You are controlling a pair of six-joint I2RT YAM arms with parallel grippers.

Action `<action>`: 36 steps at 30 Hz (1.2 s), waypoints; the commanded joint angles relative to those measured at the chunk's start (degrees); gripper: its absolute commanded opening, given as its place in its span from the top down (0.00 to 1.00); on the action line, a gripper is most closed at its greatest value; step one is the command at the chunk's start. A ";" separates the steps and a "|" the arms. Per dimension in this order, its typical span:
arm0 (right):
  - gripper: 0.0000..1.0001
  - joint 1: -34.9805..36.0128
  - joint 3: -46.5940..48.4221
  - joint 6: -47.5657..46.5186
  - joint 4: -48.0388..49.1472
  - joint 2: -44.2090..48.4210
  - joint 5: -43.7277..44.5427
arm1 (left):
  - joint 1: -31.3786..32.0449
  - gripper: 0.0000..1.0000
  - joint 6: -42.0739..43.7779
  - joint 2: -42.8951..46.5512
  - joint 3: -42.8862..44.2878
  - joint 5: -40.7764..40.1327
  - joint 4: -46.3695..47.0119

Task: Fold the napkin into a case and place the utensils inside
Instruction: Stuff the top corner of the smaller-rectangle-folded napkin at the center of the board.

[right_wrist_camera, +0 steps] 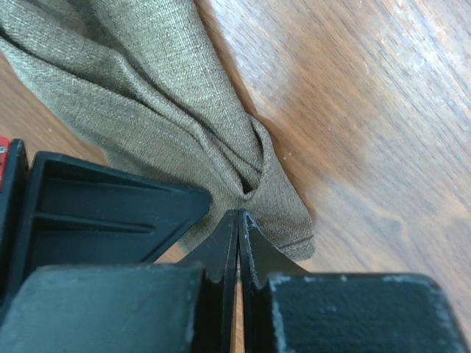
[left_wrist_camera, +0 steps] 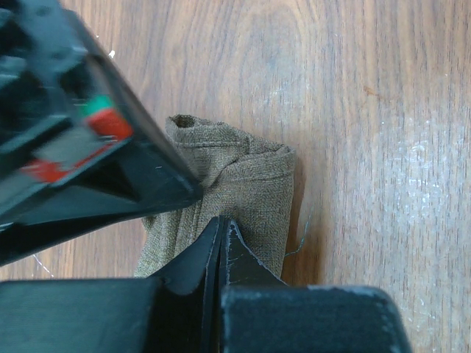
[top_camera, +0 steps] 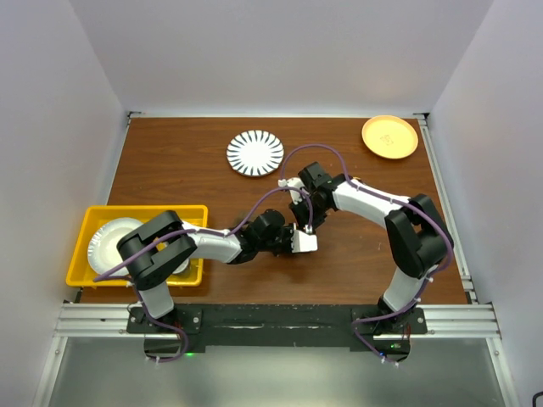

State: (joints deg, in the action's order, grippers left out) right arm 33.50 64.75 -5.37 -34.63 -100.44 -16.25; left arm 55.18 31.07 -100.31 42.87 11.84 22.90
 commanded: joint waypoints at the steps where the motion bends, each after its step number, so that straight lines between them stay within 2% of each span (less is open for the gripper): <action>1: 1.00 0.43 4.42 0.97 -2.89 3.41 -1.85 | 0.11 1.00 -0.13 -0.41 0.99 -0.41 -0.40; 8: 1.00 0.52 2.06 1.15 -2.99 3.94 -3.17 | 0.11 1.00 -0.39 -0.23 0.46 -0.58 -0.13; 19: 1.00 0.78 -1.29 0.79 2.29 -5.19 0.95 | 0.02 1.00 -0.92 1.42 0.28 -1.29 -0.39; 21: 1.00 0.87 -1.47 0.62 2.46 -5.55 1.92 | -0.33 0.94 -2.06 3.10 0.02 -1.55 -1.18; 23: 1.00 0.87 -1.91 0.18 2.55 -5.64 3.50 | -1.03 0.85 -3.55 6.43 -0.25 -1.55 -2.41; 28: 1.00 0.34 -2.61 -0.78 3.17 -5.38 6.49 | -7.79 0.74 -4.88 17.14 0.02 2.12 -13.82; 29: 1.00 0.26 -2.53 -0.96 3.08 -5.29 6.67 | -8.85 0.73 -3.75 18.56 0.28 3.18 -18.98; 32: 1.00 0.17 -2.26 -1.84 3.08 -4.94 7.11 | -12.19 0.71 -0.50 22.78 0.99 5.83 -28.40; 36: 1.00 0.08 -2.17 -3.16 3.26 -4.32 7.55 | -13.08 0.71 3.21 23.94 1.60 9.60 -34.23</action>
State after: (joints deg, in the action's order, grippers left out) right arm 33.91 64.62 -4.95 -33.95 -103.09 -16.36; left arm 42.52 30.11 -77.10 42.89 15.40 -0.36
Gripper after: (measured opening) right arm 0.007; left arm 0.285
